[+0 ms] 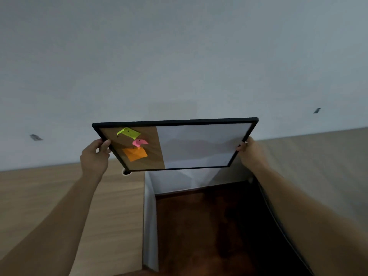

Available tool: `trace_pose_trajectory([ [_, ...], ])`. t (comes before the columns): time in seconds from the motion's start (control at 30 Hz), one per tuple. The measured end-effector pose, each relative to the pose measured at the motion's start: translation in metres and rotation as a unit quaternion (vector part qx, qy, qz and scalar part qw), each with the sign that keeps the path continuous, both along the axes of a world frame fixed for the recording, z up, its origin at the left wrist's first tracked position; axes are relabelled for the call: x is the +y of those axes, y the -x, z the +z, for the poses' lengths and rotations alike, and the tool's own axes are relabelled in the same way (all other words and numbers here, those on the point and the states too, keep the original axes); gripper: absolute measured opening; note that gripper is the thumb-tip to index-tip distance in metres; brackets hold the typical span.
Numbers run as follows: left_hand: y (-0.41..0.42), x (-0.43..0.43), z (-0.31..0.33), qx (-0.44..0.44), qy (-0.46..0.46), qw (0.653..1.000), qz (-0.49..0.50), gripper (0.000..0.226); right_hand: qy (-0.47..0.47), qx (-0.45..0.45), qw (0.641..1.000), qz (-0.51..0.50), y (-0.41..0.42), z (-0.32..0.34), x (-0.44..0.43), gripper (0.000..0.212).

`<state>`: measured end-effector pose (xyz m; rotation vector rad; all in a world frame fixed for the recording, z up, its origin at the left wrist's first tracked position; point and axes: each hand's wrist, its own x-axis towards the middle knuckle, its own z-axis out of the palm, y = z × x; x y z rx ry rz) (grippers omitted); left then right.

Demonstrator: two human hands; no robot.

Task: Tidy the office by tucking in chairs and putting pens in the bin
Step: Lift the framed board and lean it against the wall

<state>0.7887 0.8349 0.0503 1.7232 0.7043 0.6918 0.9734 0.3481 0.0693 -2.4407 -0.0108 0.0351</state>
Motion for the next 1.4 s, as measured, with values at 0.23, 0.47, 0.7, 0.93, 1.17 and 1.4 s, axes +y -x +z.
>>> trace_pose_trajectory([
  [0.23, -0.055, -0.069, -0.003, 0.014, 0.015, 1.000, -0.010, 0.015, -0.018, -0.054, 0.997, -0.050, -0.052, -0.004, -0.058, 0.021],
  [0.47, -0.150, -0.121, -0.027, 0.024, 0.075, 0.996, -0.046, 0.015, -0.008, -0.044, 0.995, -0.091, -0.117, -0.031, -0.110, 0.019],
  [0.7, -0.262, -0.146, -0.065, 0.063, 0.119, 0.988, -0.078, 0.016, -0.007, -0.005, 0.986, -0.167, -0.198, -0.069, -0.144, 0.024],
  [0.93, -0.329, -0.160, -0.086, 0.081, 0.156, 0.982, -0.070, 0.005, 0.002, 0.030, 0.979, -0.203, -0.264, -0.092, -0.161, 0.025],
  [1.17, -0.362, -0.178, -0.095, 0.088, 0.167, 0.981, -0.047, 0.012, -0.012, 0.093, 0.976, -0.196, -0.308, -0.106, -0.168, 0.033],
  [1.4, -0.381, -0.189, -0.100, 0.091, 0.129, 0.987, -0.026, 0.031, -0.028, 0.121, 0.981, -0.147, -0.350, -0.120, -0.165, 0.039],
])
